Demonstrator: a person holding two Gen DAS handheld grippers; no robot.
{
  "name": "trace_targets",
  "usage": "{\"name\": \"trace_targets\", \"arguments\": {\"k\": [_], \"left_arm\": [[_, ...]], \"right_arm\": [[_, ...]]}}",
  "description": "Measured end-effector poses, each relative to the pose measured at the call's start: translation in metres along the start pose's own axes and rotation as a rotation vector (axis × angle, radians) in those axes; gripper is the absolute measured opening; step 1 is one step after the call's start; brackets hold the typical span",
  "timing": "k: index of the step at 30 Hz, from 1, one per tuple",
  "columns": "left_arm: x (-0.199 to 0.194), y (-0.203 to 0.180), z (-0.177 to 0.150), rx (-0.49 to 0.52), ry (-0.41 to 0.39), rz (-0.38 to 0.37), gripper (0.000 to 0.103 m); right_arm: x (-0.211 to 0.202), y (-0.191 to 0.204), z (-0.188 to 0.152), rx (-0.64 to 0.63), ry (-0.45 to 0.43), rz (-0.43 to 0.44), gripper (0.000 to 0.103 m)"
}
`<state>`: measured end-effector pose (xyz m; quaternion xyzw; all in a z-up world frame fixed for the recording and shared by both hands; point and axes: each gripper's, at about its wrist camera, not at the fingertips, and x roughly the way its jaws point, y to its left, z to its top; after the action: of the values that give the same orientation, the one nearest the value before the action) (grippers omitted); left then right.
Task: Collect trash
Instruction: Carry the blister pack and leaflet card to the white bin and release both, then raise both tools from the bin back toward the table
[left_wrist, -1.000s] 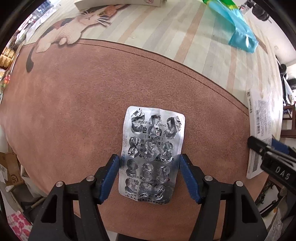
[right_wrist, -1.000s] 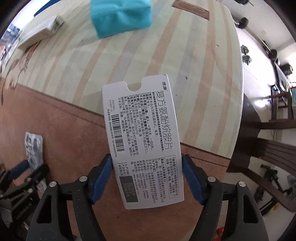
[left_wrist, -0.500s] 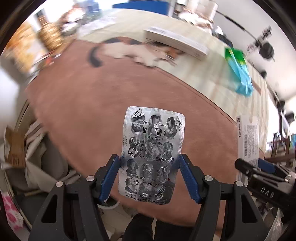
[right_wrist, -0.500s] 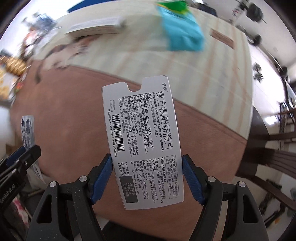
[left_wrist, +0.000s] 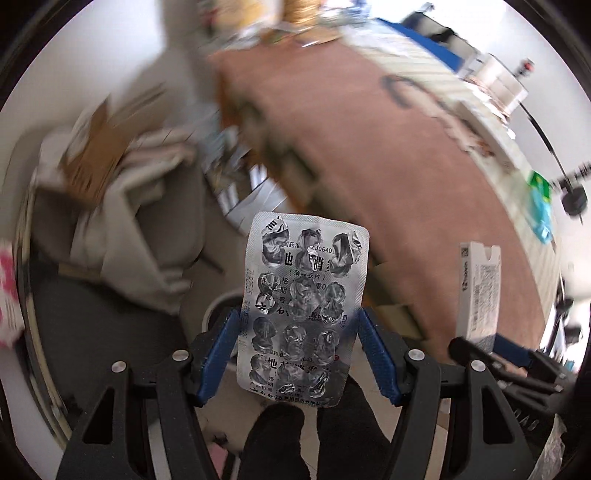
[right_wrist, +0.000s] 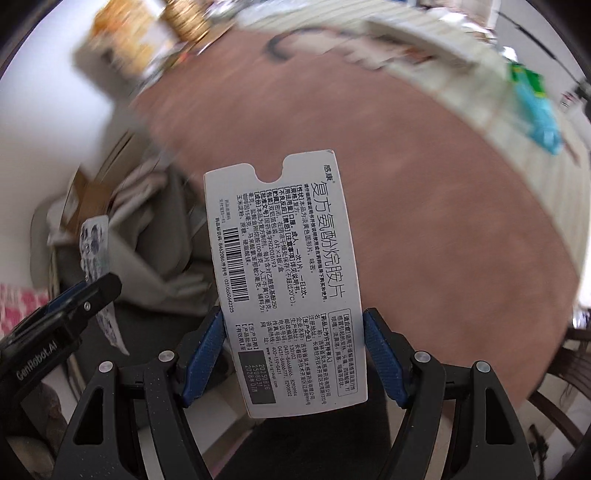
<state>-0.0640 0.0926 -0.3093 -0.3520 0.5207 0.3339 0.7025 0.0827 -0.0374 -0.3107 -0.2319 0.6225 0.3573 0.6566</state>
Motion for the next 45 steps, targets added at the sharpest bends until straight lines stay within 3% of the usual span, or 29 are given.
{"name": "trace_targets", "arguments": {"k": [5,12,19,22,25,27,28,34,40,45], "left_arm": [[0.063,0.080,-0.025,-0.199,0.121,-0.086,0.064],[0.209,0.164,-0.063,-0.412,0.264,-0.164,0.064],[0.348,0.209,-0.091,-0.501,0.361,-0.184,0.066],[0.382,0.221,-0.100,-0.491,0.383,-0.135,0.095],[0.401,0.233,-0.110,-0.479,0.393,-0.091,0.100],[0.405,0.239,-0.115,-0.480,0.392,-0.062,0.100],[0.404,0.243,-0.117,-0.482,0.381,-0.033,0.100],[0.388,0.249,-0.125,-0.464,0.315,0.107,0.100],[0.365,0.232,-0.128,-0.390,0.321,0.179,0.100],[0.339,0.217,-0.131,-0.350,0.319,0.196,0.100]], "right_arm": [[0.077,0.038,-0.024,-0.047,0.119,0.047,0.076],[0.228,0.054,-0.051,-0.049,0.263,0.068,0.076],[0.387,0.044,-0.059,-0.016,0.356,0.094,0.076],[0.443,0.045,-0.065,-0.002,0.401,0.128,0.077],[0.486,0.046,-0.075,0.018,0.448,0.165,0.077],[0.505,0.044,-0.081,0.030,0.473,0.179,0.101],[0.507,0.044,-0.084,0.028,0.472,0.185,0.103],[0.502,0.056,-0.090,-0.055,0.451,0.117,0.103],[0.475,0.066,-0.078,-0.198,0.376,-0.057,0.103],[0.447,0.067,-0.070,-0.240,0.343,-0.107,0.103]]}}
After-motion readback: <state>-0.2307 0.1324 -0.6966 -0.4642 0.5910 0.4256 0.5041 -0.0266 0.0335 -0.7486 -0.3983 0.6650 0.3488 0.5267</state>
